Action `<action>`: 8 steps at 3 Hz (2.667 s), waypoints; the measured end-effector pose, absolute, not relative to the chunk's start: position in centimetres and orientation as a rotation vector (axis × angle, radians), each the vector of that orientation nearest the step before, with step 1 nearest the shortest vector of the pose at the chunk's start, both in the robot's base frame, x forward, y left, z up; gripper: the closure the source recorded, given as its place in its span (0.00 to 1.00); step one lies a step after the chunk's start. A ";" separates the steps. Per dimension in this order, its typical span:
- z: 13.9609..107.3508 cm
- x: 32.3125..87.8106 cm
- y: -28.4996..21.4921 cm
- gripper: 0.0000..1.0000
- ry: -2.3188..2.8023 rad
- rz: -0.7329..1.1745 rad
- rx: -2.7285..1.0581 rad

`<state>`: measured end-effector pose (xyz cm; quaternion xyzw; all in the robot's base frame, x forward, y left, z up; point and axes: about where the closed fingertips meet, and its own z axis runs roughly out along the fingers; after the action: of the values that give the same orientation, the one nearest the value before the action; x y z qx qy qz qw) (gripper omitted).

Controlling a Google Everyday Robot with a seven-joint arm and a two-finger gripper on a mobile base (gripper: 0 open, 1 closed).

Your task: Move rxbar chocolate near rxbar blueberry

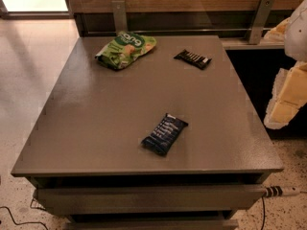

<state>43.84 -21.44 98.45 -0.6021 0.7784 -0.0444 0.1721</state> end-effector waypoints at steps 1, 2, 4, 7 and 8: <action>98.5 43.8 -21.4 0.00 2.209 -0.126 -1.709; 99.3 46.8 -22.3 0.00 2.160 -0.097 -1.656; 99.0 58.1 -25.8 0.00 1.982 0.142 -1.457; 92.4 63.8 -24.6 0.00 1.834 0.427 -1.010; 92.4 63.8 -24.6 0.00 1.833 0.428 -1.012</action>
Offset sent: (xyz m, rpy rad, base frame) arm 0.1135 -0.0377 0.0335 0.2280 -0.1540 -0.0079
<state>63.75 -24.61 92.44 -0.4150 0.7518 0.1754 0.4815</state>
